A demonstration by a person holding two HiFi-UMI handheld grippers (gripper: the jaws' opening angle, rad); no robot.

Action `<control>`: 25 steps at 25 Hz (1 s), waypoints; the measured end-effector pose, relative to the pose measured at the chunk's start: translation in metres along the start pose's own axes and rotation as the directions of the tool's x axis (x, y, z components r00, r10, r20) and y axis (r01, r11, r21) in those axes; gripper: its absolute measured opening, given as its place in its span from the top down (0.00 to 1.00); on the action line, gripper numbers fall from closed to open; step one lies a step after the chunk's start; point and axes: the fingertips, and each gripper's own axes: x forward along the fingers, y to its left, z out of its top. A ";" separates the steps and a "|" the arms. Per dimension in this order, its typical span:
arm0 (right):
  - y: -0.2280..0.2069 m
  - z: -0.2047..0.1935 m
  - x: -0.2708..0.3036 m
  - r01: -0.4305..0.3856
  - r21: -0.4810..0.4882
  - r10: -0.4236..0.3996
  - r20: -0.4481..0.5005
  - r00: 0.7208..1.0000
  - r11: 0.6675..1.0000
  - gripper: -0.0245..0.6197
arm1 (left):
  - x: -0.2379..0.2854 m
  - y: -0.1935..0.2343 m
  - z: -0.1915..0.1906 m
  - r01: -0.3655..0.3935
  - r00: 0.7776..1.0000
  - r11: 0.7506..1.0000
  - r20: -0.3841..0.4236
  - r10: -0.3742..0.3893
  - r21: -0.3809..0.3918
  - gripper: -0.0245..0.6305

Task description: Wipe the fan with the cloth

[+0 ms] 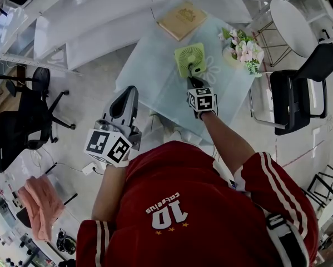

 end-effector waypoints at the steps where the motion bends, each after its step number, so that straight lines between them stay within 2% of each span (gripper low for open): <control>1: 0.001 0.000 0.001 -0.003 -0.001 0.003 0.000 1.000 1.000 0.94 | 0.000 0.001 0.000 -0.002 1.000 1.000 0.001 0.002 -0.001 0.96; 25: 0.031 0.006 0.013 -0.042 -0.016 0.041 -0.008 0.999 0.999 0.94 | -0.010 0.013 0.006 -0.010 1.000 1.000 0.003 0.010 0.016 0.96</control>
